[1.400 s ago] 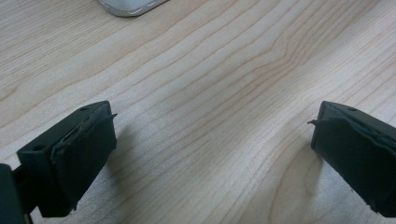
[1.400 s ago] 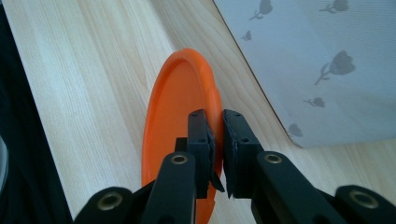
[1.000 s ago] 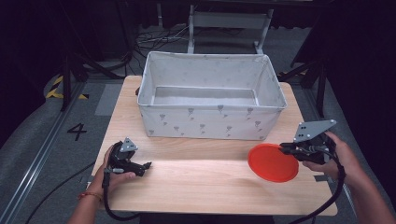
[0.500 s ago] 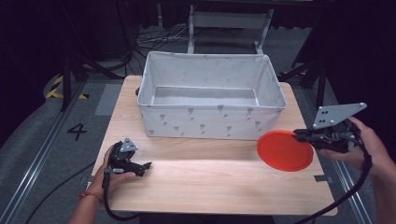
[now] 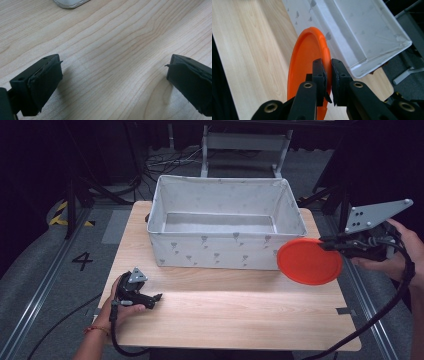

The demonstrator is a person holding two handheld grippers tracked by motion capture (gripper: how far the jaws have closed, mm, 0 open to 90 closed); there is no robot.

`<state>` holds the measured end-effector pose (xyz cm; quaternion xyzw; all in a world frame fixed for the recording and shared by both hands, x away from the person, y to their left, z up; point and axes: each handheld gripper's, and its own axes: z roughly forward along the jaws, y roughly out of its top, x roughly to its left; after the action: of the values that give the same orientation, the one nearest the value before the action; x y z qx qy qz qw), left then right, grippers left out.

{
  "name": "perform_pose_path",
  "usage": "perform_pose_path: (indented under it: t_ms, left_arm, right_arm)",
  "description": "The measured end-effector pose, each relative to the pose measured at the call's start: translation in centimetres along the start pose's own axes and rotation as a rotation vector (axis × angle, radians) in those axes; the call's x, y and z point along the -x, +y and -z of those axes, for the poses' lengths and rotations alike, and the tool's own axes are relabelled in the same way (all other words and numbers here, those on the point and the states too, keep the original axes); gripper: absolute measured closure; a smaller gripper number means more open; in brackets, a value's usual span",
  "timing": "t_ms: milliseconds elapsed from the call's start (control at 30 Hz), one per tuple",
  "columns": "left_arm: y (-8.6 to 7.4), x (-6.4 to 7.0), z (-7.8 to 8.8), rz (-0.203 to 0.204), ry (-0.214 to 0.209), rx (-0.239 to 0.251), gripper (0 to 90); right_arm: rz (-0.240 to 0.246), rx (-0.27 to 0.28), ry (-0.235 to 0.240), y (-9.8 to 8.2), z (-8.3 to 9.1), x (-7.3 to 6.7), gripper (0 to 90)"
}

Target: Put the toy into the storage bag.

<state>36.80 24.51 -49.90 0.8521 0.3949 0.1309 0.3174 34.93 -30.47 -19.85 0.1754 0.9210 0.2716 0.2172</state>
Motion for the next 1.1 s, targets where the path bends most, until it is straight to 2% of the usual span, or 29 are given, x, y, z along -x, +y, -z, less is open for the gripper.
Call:
perform_pose_path:
  t_ms: [367, 533, 567, 667, 833, 933, 1100]
  left_arm:
    - [0.0, 0.0, 0.0, 0.001, 0.000, 0.000, 0.5]
    - [0.0, 0.0, 0.0, 0.001, 0.000, 0.000, 0.5]
    - [0.0, 0.0, 0.0, 0.001, 0.000, 0.000, 0.5]
    - [0.0, 0.0, 0.0, 0.000, 0.000, 0.000, 0.5]
    - [0.0, 0.0, 0.0, 0.000, 0.000, 0.000, 0.5]
    - [0.0, 0.0, 0.0, 0.002, 0.000, 0.001, 0.5]
    - [0.0, 0.0, 0.0, 0.001, 0.000, 0.000, 0.5]
  right_arm:
    - [-0.008, 0.028, -0.051, 2.3, 1.0, 2.6, 82.6]
    - [-0.022, 0.040, -0.080, 3.4, 0.8, 4.4, 82.7]
    - [-0.022, 0.040, -0.080, 3.4, 0.8, 4.4, 82.7]
    - [-0.032, 0.052, -0.120, 4.2, 0.3, 5.5, 82.7]
    - [-0.039, 0.059, -0.142, 5.2, -0.7, 6.8, 82.7]
    - [-0.036, 0.065, -0.139, 6.1, -1.9, 7.7, 82.7]
    - [-0.018, 0.073, -0.136, 7.1, -3.3, 8.2, 82.7]
